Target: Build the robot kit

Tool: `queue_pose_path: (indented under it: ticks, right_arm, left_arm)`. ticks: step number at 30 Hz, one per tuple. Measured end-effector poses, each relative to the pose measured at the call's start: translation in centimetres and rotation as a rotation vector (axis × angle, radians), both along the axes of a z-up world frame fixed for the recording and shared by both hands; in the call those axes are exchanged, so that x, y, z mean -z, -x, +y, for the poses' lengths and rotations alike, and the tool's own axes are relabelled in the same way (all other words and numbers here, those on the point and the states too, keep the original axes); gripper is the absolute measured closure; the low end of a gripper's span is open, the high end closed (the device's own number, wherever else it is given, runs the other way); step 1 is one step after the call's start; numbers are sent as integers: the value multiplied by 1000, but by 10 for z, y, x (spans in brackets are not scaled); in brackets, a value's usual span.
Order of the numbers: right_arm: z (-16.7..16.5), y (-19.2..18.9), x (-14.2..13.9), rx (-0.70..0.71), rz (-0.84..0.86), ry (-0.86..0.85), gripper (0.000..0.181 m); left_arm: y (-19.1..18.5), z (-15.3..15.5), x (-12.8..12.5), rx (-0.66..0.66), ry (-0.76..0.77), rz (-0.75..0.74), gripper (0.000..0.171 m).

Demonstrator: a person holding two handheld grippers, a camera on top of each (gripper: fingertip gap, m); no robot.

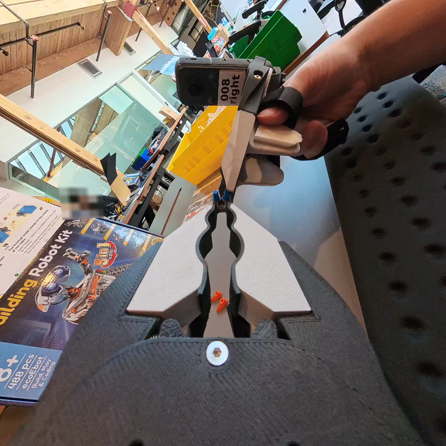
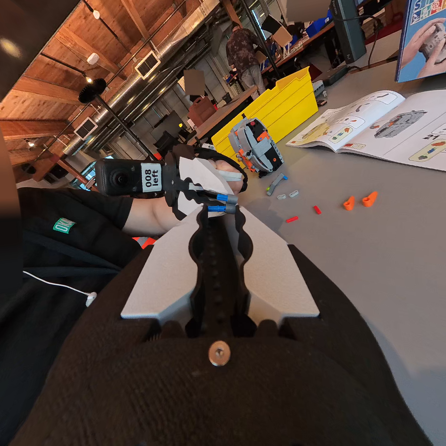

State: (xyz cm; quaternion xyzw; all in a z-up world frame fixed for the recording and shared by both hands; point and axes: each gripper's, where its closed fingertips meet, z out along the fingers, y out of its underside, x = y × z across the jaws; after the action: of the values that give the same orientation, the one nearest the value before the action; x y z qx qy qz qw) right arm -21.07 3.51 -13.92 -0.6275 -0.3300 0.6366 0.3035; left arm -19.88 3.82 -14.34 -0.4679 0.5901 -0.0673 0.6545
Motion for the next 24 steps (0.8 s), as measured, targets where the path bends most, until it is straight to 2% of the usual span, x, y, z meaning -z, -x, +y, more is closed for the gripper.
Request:
queue_pose_path:
  ticks: [9,18,24]
  right_arm:
    - [-21,-7,-8,-92,34,-12,164]
    - [-27,-8,-13,-85,85,-36,166]
    - [-26,-10,-13,-97,94,40,165]
  left_arm:
    - [-8,-23,-11,32,-109,12,166]
    - [-10,-30,-16,65,-93,-14,166]
    - [-10,-30,-16,81,-52,-26,166]
